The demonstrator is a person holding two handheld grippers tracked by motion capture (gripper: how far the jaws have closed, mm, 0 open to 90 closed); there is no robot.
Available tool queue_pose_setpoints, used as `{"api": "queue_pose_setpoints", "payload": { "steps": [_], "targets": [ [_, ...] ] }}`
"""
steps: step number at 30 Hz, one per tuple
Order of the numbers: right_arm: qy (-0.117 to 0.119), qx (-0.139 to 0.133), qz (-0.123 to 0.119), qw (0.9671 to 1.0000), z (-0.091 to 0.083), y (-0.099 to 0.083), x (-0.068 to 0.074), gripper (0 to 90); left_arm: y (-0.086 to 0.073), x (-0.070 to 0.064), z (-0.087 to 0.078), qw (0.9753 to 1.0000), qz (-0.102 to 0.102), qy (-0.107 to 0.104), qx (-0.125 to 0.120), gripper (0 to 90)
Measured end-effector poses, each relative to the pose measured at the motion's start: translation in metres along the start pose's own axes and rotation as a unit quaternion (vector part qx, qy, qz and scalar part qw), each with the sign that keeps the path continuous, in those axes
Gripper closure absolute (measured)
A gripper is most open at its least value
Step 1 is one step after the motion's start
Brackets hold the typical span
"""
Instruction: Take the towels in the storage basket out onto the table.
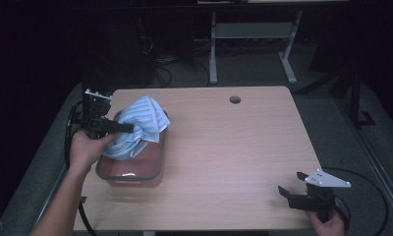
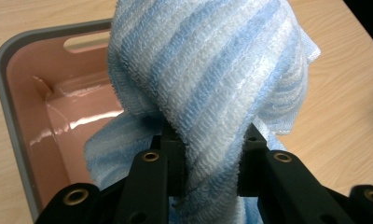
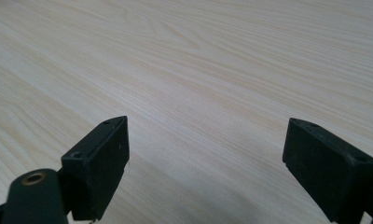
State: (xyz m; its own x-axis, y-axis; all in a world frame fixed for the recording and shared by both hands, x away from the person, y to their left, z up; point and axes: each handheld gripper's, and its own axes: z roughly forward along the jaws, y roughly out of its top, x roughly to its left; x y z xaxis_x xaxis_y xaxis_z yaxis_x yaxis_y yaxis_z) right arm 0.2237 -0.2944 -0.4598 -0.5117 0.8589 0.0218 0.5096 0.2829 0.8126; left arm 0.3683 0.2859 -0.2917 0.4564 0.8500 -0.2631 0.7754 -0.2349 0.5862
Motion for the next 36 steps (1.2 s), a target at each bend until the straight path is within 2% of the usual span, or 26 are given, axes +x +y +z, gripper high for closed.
{"api": "queue_pose_setpoints", "payload": {
  "steps": [9,14,30,36],
  "targets": [
    [-0.002,-0.004,0.006,1.0000,-0.003,-0.002,-0.001,14.1,0.006,-0.007,0.002,0.9999,0.001,-0.013,-0.006,70.4],
    [-0.003,-0.005,0.005,1.0000,-0.002,-0.001,-0.001,14.1,0.011,-0.015,0.005,0.9998,0.008,-0.018,-0.006,70.4],
    [-0.001,-0.002,0.003,1.0000,0.000,0.000,-0.001,14.1,0.015,-0.027,0.005,0.9995,0.019,-0.023,-0.010,70.3],
    [0.001,0.000,0.002,1.0000,0.000,-0.001,-0.001,14.1,0.019,-0.033,0.008,0.9992,0.023,-0.031,-0.012,70.3]
  ]
}}
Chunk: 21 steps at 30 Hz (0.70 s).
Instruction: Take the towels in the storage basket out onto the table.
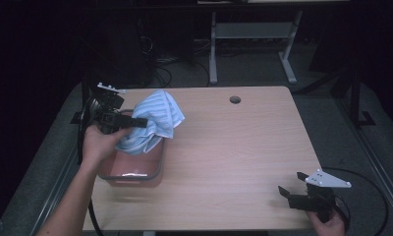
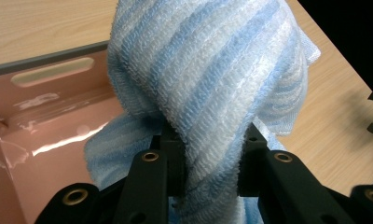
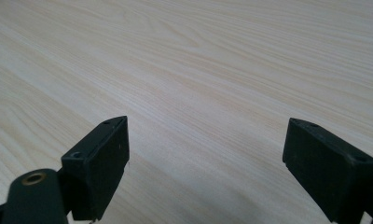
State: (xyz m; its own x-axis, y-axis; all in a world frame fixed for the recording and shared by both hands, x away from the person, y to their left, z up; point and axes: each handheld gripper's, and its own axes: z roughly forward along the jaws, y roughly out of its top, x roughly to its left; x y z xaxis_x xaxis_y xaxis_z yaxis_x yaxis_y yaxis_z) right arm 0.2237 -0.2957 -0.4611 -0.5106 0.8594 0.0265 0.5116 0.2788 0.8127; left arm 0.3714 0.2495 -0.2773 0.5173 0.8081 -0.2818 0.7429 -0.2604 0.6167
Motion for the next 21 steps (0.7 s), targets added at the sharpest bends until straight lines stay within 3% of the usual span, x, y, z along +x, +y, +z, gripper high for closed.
{"api": "queue_pose_setpoints", "payload": {
  "steps": [21],
  "targets": [
    [-0.002,0.000,0.003,1.0000,0.001,-0.001,-0.002,14.1,0.026,-0.032,0.021,0.9993,0.033,-0.016,0.010,70.3]
  ]
}}
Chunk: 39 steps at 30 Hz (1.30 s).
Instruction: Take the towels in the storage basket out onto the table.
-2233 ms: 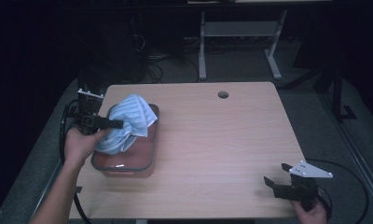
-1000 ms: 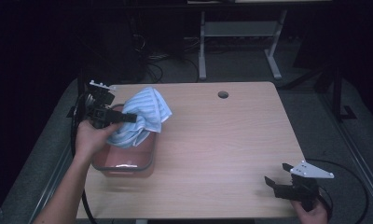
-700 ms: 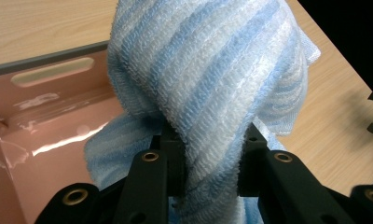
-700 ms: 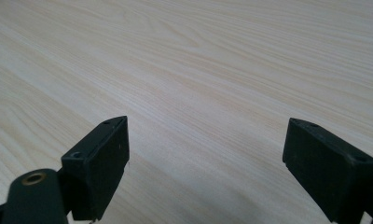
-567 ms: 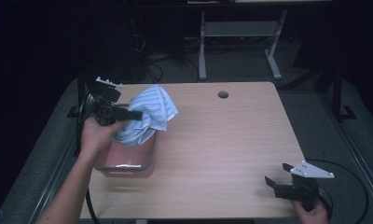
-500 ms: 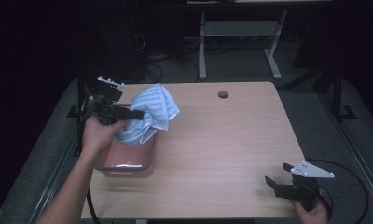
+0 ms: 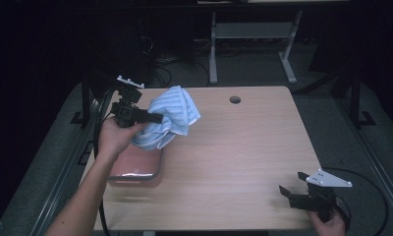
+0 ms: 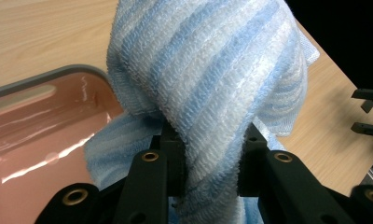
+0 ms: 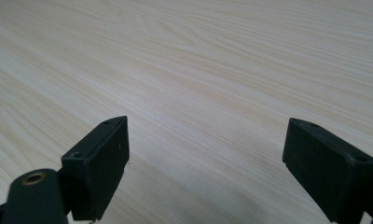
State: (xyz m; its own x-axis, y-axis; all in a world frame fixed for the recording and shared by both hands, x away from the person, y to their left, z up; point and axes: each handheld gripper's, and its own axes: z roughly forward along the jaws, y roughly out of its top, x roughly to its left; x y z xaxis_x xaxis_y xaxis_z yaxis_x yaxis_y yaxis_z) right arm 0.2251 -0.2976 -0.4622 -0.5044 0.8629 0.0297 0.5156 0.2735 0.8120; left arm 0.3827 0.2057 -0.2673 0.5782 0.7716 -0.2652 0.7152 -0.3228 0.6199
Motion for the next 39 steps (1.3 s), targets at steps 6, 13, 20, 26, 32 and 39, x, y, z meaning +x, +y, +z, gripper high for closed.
{"api": "queue_pose_setpoints", "payload": {
  "steps": [6,13,20,26,32,39],
  "targets": [
    [0.000,-0.001,-0.005,1.0000,0.000,0.001,0.000,14.1,0.005,-0.008,0.011,0.9999,0.006,-0.007,0.004,70.3],
    [0.000,-0.002,-0.005,1.0000,0.000,0.000,0.000,14.1,0.012,-0.019,0.024,0.9997,0.017,-0.014,0.014,70.2],
    [0.001,-0.002,0.000,1.0000,-0.001,0.000,0.000,14.1,0.017,-0.029,0.035,0.9993,0.026,-0.017,0.022,70.3],
    [0.001,-0.001,-0.002,1.0000,-0.002,0.001,0.000,14.1,0.022,-0.037,0.044,0.9988,0.034,-0.018,0.028,70.3],
    [0.000,-0.004,-0.004,1.0000,-0.004,0.001,-0.002,14.1,0.024,-0.044,0.056,0.9986,0.038,-0.019,0.030,70.2],
    [0.001,-0.003,-0.004,1.0000,-0.003,0.002,-0.001,14.1,0.027,-0.052,0.072,0.9980,0.042,-0.023,0.042,70.1]
  ]
}}
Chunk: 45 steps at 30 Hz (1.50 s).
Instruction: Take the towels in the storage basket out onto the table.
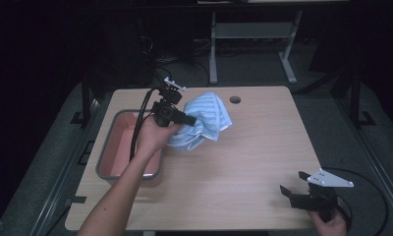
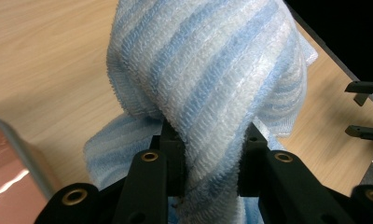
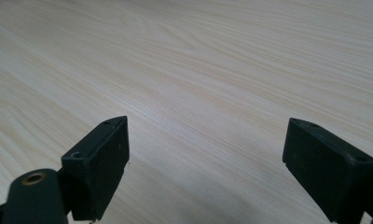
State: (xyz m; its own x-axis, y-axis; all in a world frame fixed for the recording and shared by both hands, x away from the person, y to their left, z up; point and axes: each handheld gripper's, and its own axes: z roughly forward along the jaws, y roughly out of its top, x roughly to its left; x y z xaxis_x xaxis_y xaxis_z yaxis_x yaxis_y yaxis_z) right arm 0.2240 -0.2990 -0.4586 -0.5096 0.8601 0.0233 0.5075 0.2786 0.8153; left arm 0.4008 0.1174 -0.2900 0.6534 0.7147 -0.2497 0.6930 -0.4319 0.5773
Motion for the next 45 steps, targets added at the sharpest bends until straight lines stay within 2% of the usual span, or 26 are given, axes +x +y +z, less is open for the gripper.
{"api": "queue_pose_setpoints", "payload": {
  "steps": [8,18,26,45],
  "targets": [
    [0.004,0.001,-0.002,1.0000,0.002,0.001,0.001,14.1,0.006,-0.011,0.023,0.9999,0.003,-0.009,0.006,69.6],
    [0.007,0.001,-0.006,1.0000,0.003,0.001,0.003,14.1,0.013,-0.024,0.044,0.9997,0.009,-0.016,0.014,69.4],
    [0.008,0.001,-0.004,1.0000,0.004,0.002,0.005,14.1,0.015,-0.028,0.054,0.9998,0.010,-0.012,0.011,69.1],
    [0.007,-0.002,0.000,1.0000,0.004,0.002,0.003,14.1,0.013,-0.041,0.091,0.9991,0.010,-0.015,0.038,68.2]
  ]
}}
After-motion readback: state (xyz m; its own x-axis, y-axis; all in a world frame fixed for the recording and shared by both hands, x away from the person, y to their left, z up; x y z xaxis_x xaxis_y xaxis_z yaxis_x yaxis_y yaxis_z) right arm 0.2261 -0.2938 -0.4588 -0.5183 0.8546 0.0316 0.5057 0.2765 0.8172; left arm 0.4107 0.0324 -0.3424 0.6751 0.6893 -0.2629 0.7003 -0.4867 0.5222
